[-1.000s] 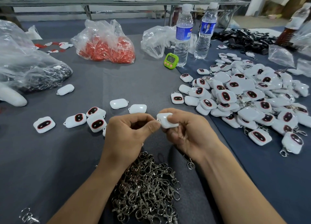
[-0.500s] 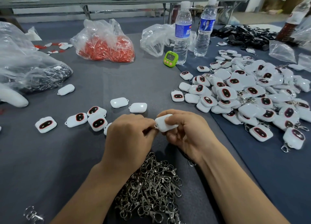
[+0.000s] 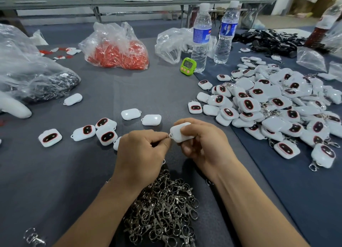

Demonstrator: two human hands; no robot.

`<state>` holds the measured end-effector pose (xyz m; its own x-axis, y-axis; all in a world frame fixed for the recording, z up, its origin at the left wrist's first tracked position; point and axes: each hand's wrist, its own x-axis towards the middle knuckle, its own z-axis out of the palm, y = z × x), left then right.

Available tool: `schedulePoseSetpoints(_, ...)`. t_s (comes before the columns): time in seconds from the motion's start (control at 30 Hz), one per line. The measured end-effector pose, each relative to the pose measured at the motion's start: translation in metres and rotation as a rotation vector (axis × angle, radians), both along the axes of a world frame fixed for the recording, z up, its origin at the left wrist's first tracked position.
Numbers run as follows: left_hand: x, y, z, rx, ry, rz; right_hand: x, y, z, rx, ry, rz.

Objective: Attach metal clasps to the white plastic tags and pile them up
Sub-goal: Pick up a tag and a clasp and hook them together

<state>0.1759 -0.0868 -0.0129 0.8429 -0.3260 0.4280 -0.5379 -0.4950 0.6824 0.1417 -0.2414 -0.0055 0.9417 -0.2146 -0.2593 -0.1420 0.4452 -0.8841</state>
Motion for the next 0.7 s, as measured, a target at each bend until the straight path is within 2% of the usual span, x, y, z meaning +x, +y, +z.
schedulePoseSetpoints(0.1,-0.001,0.000,0.003,0.370,-0.357,0.025,0.000,0.005,-0.002,-0.100,0.018,-0.034)
schedulePoseSetpoints(0.2,-0.003,-0.002,-0.002,0.517,-0.428,0.028,-0.001,0.011,-0.004,-0.235,0.010,-0.046)
schedulePoseSetpoints(0.3,-0.001,-0.002,-0.007,0.357,-0.305,0.056,0.001,0.008,-0.001,-0.182,0.023,-0.051)
schedulePoseSetpoints(0.43,0.002,-0.003,-0.009,-0.057,0.123,-0.054,0.000,0.001,0.003,-0.047,0.029,-0.009)
schedulePoseSetpoints(0.53,0.003,-0.006,-0.006,-0.272,0.316,-0.120,0.001,-0.001,0.003,0.092,0.047,-0.015)
schedulePoseSetpoints(0.63,0.001,-0.006,-0.002,-0.325,0.316,-0.119,0.001,0.001,0.003,0.141,0.048,-0.016)
schedulePoseSetpoints(0.7,0.002,-0.003,-0.003,-0.221,0.187,-0.085,0.001,0.003,0.002,0.089,0.034,-0.033)
